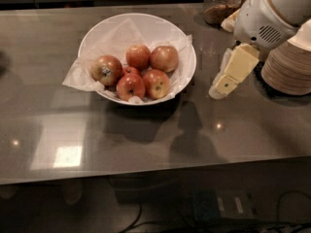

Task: Pick apple from white bowl

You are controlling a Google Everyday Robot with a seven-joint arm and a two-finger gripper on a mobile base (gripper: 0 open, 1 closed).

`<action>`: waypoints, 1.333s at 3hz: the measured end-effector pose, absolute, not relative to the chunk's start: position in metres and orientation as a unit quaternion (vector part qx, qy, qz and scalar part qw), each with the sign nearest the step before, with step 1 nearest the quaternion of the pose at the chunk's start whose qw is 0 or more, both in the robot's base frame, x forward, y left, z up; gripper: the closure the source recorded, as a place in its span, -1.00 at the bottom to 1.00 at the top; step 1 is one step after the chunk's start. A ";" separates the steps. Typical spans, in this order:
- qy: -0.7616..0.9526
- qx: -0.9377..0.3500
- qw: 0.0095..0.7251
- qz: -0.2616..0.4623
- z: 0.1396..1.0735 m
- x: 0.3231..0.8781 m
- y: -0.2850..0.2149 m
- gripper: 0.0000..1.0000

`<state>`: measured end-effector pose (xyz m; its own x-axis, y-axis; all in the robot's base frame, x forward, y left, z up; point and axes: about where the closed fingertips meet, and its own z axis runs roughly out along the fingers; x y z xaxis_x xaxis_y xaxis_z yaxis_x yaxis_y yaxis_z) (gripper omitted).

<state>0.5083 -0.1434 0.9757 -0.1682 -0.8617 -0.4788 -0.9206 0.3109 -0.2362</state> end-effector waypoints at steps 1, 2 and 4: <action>0.741 -0.589 0.302 0.117 0.982 0.531 -0.104 -1.00; 0.705 -0.615 0.311 0.167 0.989 0.537 -0.070 -1.00; 0.677 -0.633 0.325 0.187 0.985 0.553 -0.035 -1.00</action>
Offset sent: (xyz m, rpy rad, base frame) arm 0.0334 0.1064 0.0184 0.2831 0.0712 0.2930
